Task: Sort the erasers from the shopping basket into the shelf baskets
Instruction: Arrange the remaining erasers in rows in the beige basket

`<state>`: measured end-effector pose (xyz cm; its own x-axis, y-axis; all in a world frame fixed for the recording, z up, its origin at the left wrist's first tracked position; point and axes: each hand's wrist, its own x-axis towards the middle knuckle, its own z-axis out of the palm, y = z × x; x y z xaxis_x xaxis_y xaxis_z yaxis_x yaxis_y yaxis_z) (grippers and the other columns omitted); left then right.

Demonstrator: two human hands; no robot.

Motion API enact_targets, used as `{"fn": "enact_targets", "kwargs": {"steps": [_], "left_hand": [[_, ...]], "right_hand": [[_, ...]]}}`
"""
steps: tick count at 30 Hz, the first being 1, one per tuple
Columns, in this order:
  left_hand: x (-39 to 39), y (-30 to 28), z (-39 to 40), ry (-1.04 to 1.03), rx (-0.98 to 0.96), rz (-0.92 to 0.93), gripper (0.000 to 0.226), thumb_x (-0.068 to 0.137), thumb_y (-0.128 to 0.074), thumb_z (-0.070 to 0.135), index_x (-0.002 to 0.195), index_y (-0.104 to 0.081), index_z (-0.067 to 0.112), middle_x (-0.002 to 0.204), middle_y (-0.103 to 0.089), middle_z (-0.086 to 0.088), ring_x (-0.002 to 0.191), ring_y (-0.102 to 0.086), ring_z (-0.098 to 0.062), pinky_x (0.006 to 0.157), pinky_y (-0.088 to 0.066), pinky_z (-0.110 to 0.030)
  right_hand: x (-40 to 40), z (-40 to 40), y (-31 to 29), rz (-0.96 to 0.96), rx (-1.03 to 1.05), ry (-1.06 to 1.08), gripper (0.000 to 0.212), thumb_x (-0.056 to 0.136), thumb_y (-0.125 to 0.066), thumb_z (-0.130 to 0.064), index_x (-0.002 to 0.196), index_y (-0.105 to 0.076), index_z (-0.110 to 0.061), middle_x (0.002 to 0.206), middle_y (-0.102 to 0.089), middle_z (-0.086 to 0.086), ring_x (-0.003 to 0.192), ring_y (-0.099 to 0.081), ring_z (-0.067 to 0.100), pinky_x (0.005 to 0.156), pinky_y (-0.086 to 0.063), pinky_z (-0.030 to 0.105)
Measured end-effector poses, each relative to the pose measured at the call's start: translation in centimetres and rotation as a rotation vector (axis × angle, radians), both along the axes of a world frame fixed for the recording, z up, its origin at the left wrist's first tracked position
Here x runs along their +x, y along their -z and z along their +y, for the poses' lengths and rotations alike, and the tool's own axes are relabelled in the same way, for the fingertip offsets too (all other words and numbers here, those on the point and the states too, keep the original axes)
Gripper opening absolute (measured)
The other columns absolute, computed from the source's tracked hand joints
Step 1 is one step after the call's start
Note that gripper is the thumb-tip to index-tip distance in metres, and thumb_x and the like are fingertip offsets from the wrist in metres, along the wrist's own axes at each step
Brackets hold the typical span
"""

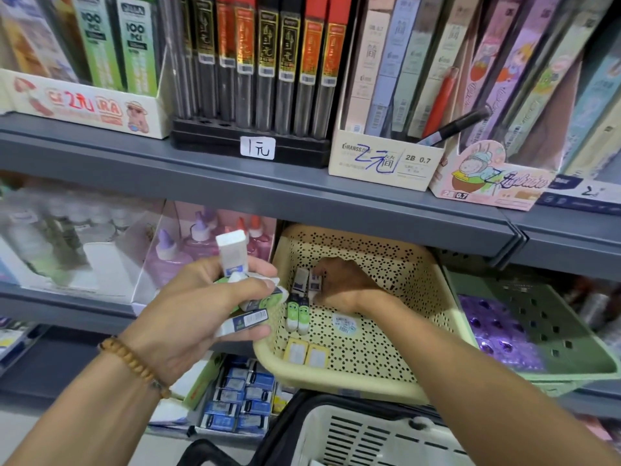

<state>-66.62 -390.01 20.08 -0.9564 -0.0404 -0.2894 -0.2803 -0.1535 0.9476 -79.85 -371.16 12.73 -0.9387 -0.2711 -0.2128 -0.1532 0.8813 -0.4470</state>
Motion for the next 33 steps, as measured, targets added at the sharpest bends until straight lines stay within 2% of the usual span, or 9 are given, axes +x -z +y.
{"fn": "enact_targets", "kwargs": {"steps": [3,6,8,12,16,20,23,27,33], "left_hand": [[0.0,0.0,0.1,-0.001,-0.007,0.0,0.008,0.081,-0.071,0.005,0.086,-0.074,0.012,0.097,-0.074,-0.013,0.087,-0.067,-0.019,0.059,-0.06,-0.035],[-0.2,-0.1,0.4,0.008,-0.015,-0.006,0.01,0.082,-0.071,0.004,0.087,-0.074,0.012,0.091,-0.074,-0.01,0.082,-0.068,-0.014,0.059,-0.061,-0.036],[-0.2,-0.1,0.8,0.02,-0.015,-0.013,0.011,0.081,-0.071,0.003,0.088,-0.073,0.011,0.085,-0.075,-0.007,0.075,-0.07,-0.01,0.055,-0.059,-0.033],[-0.3,0.0,1.4,0.036,-0.034,-0.018,0.011,0.081,-0.072,0.003,0.088,-0.073,0.011,0.087,-0.075,-0.007,0.072,-0.072,-0.011,0.054,-0.059,-0.033],[-0.1,0.2,1.9,0.036,-0.082,0.001,0.014,0.079,-0.073,0.004,0.086,-0.073,0.016,0.09,-0.076,-0.005,0.079,-0.073,-0.014,0.057,-0.059,-0.034],[0.4,0.2,2.5,0.072,-0.142,0.053,0.019,0.082,-0.071,0.007,0.085,-0.075,0.025,0.089,-0.076,0.002,0.083,-0.073,-0.008,0.056,-0.058,-0.03],[0.6,0.1,2.6,0.067,-0.183,0.054,0.018,0.079,-0.07,0.001,0.083,-0.075,0.018,0.083,-0.073,0.001,0.073,-0.071,-0.006,0.057,-0.059,-0.034],[0.7,-0.1,2.2,0.082,-0.177,0.036,0.022,0.078,-0.071,-0.001,0.077,-0.076,0.019,0.072,-0.072,0.0,0.064,-0.068,-0.006,0.059,-0.061,-0.038],[0.4,-0.1,1.4,0.068,-0.041,0.013,0.024,0.08,-0.069,-0.002,0.085,-0.079,0.019,0.092,-0.075,-0.008,0.078,-0.067,-0.013,0.057,-0.059,-0.033]], "right_hand": [[0.0,-0.5,-0.5,-0.021,-0.027,-0.016,0.034,0.079,-0.073,-0.008,0.11,-0.067,-0.02,0.104,-0.065,-0.001,0.095,-0.06,0.018,0.063,-0.039,0.019],[0.9,-0.1,-1.6,0.02,-0.053,-0.047,0.023,0.087,-0.06,-0.005,0.101,-0.071,-0.018,0.103,-0.068,0.001,0.094,-0.061,0.018,0.071,-0.044,0.02],[2.1,0.1,-2.8,0.053,-0.238,-0.011,0.025,0.089,-0.057,-0.002,0.098,-0.072,-0.021,0.099,-0.068,-0.004,0.093,-0.062,0.013,0.076,-0.046,0.02],[6.4,-0.6,-5.9,0.05,-0.713,0.062,0.017,0.082,-0.065,-0.02,0.083,-0.073,-0.036,0.081,-0.073,-0.011,0.073,-0.065,0.004,0.061,-0.046,0.018],[10.7,-1.0,-8.6,0.065,-0.979,-0.099,0.023,0.072,-0.072,-0.026,0.094,-0.074,-0.03,0.095,-0.073,-0.001,0.071,-0.063,0.005,0.056,-0.045,0.012],[12.1,-1.6,-10.0,0.183,-0.912,-0.216,0.024,0.084,-0.073,-0.004,0.101,-0.072,-0.02,0.096,-0.071,0.008,0.069,-0.057,0.016,0.064,-0.052,0.04],[12.0,-1.4,-9.7,0.214,-0.936,-0.182,0.015,0.089,-0.066,0.0,0.094,-0.069,-0.013,0.082,-0.07,0.003,0.068,-0.06,0.012,0.06,-0.049,0.025],[11.9,1.1,-7.8,0.181,-1.04,0.047,0.012,0.094,-0.06,-0.004,0.098,-0.067,-0.013,0.081,-0.073,0.001,0.067,-0.065,0.01,0.055,-0.052,0.02],[6.0,3.9,-3.7,-0.025,-0.729,0.478,0.012,0.094,-0.062,-0.009,0.086,-0.067,-0.014,0.06,-0.067,0.003,0.044,-0.056,0.007,0.046,-0.048,0.019]]}}
